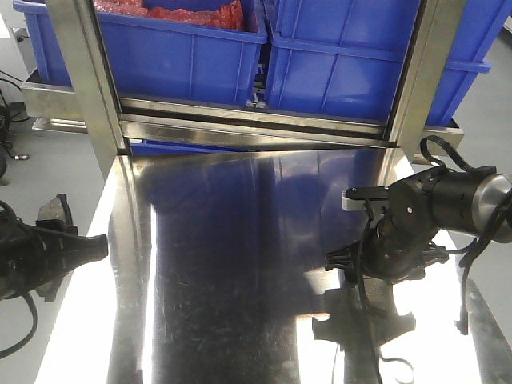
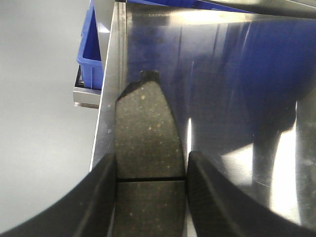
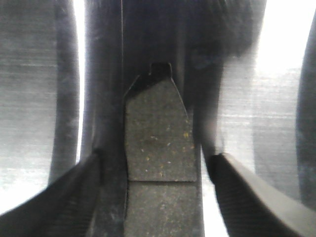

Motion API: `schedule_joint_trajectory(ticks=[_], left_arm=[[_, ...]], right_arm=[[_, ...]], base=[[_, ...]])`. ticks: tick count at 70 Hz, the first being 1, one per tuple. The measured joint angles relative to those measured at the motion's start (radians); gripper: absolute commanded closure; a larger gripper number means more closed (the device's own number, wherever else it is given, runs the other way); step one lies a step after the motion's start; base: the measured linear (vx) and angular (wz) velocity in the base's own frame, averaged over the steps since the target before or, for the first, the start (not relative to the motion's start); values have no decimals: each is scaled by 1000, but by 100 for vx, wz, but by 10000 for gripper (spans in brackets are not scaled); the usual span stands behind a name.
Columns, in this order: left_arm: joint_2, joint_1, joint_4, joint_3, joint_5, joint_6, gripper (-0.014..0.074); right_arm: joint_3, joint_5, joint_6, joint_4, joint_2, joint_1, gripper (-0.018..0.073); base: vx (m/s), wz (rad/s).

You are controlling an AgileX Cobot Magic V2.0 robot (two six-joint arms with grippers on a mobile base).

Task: Move and align brake pads A on conveyor
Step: 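Lower the right gripper over the other brake pad and close on it, then lift the grasped pad with the right gripper and pull it back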

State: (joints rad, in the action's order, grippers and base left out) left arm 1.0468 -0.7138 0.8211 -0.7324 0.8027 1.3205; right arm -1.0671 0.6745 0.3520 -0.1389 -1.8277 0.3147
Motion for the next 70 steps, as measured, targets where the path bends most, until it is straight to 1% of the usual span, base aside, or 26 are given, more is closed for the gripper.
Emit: schedule_joint_trajectory(ticks=[15, 25, 33, 42, 60, 70], left_arm=[[0, 0, 0, 0, 0, 0, 380], [0, 0, 0, 0, 0, 0, 380], [0, 0, 0, 0, 0, 0, 380], [0, 0, 0, 0, 0, 0, 380], [0, 0, 0, 0, 0, 0, 380], [0, 0, 0, 0, 0, 0, 380]], right_arm=[[0, 2, 0, 0, 0, 0, 365], [-1, 3, 0, 0, 0, 0, 454], [-1, 3, 0, 0, 0, 0, 501], [-1, 5, 0, 0, 7, 0, 525], [5, -9, 1, -3, 105, 0, 524], [62, -46, 1, -3, 185, 0, 524]], base=[[0, 0], [0, 0], [0, 0], [0, 0], [0, 0], [0, 0]])
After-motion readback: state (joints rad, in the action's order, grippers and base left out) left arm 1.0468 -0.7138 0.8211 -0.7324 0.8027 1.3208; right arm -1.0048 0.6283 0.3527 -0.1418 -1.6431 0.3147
